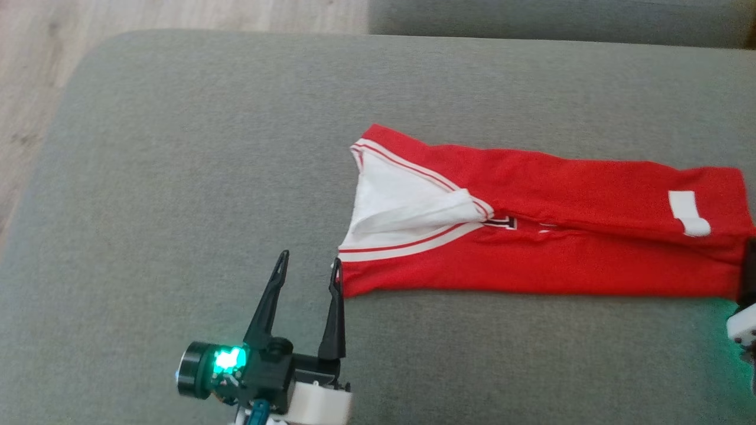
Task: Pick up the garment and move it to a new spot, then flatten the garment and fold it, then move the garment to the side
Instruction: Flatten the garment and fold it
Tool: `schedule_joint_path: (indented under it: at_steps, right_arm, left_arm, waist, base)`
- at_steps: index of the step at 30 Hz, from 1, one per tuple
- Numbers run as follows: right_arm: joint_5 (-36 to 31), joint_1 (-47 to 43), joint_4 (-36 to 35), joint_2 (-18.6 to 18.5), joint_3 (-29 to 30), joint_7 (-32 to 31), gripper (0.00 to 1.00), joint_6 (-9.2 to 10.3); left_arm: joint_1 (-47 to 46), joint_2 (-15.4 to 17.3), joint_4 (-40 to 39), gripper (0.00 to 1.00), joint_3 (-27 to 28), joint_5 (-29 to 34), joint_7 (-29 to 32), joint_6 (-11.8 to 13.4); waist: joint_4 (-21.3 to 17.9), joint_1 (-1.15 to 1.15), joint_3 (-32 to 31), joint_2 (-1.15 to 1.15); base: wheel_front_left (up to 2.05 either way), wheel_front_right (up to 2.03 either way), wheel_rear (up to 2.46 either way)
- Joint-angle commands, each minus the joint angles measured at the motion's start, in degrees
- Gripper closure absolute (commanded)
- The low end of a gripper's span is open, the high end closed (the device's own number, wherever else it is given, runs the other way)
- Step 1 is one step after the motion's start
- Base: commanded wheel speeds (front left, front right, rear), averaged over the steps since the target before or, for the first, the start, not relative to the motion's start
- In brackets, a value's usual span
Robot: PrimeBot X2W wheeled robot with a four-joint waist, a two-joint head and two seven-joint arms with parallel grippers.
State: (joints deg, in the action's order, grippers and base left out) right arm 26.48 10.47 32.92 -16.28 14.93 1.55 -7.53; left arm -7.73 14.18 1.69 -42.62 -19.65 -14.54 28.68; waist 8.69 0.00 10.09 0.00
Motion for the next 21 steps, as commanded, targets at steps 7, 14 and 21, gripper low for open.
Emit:
schedule_joint_path:
  at_steps: [7,14,21]
  right_arm:
    - [-3.1,4.5,7.8,-0.8,1.4,-4.9,0.44,0.04]
    - [-1.7,4.9,7.3,-0.5,0.2,-7.2,1.00,0.04]
    - [-0.9,3.7,3.4,-5.4,0.5,-5.8,1.00,0.04]
  left_arm:
    - [1.5,-2.7,-0.4,0.00,6.8,4.9,-0.5,-4.1]
    - [3.1,-4.7,0.4,0.00,10.2,7.7,-0.5,-7.1]
    - [4.1,-6.3,1.1,0.00,12.6,9.6,-0.5,-9.7]
  waist:
    - [2.4,0.00,0.4,0.00]
    - [0.7,0.00,0.0,0.00]
    - [-2.0,0.00,-0.8,0.00]
  base:
    - [0.00,0.00,0.00]
    - [0.00,0.00,0.00]
    - [0.00,0.00,0.00]
